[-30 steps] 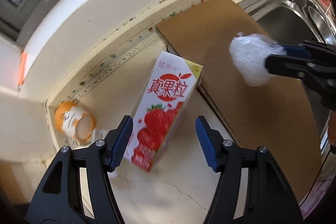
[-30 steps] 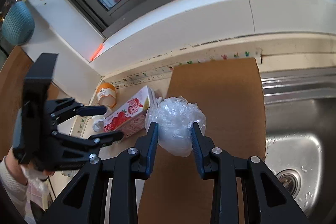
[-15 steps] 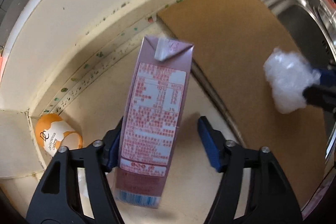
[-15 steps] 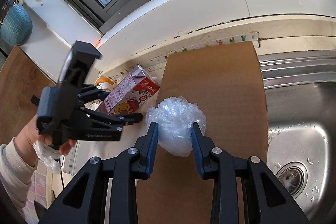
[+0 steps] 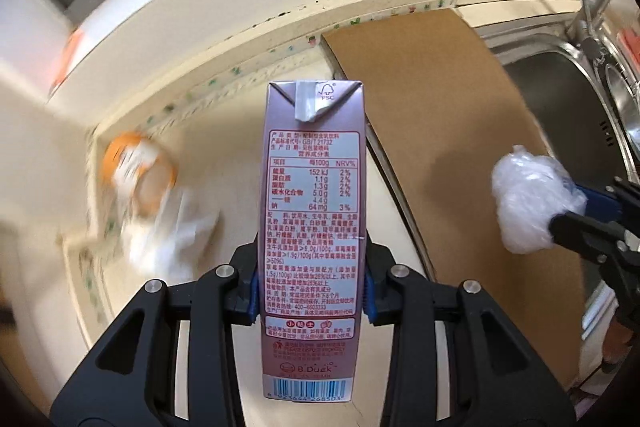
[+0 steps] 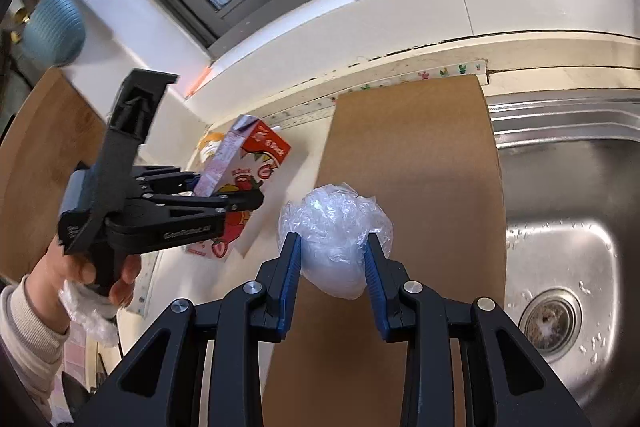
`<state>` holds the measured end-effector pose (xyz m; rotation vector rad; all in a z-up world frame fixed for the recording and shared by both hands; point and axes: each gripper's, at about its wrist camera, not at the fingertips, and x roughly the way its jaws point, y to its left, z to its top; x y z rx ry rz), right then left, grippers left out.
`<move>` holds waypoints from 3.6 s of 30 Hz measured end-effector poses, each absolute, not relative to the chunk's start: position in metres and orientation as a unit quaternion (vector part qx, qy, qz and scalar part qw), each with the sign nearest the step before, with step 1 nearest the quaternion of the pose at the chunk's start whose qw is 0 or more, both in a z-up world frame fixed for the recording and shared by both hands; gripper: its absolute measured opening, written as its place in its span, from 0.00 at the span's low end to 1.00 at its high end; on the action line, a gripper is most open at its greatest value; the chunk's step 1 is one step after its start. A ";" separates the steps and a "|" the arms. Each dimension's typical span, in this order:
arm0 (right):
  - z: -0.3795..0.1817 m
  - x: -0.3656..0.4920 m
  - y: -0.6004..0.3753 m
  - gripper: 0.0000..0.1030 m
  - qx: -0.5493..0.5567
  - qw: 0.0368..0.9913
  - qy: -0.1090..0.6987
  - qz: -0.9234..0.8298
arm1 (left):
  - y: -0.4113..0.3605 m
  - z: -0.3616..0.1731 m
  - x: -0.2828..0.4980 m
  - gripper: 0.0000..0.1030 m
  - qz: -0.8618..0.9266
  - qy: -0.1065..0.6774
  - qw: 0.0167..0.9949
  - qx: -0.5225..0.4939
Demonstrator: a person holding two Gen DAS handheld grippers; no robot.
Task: Collect trash
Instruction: 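Carry the bag and juice box down over the black bin and open both grippers, then raise both tools back toward the counter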
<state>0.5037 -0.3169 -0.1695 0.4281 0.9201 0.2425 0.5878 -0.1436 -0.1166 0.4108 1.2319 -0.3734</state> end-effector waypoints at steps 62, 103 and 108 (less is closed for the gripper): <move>-0.371 0.005 -0.174 0.30 0.135 0.780 0.600 0.115 | -0.047 -0.283 -0.012 0.32 -0.149 0.638 0.754 0.044; -0.503 0.005 -0.135 0.51 0.173 0.734 0.652 0.082 | 0.033 -0.359 0.011 0.59 -0.070 0.665 0.743 -0.018; -0.446 -0.004 -0.126 0.51 0.172 0.746 0.638 0.087 | 0.036 -0.289 0.007 0.59 -0.081 0.641 0.763 -0.021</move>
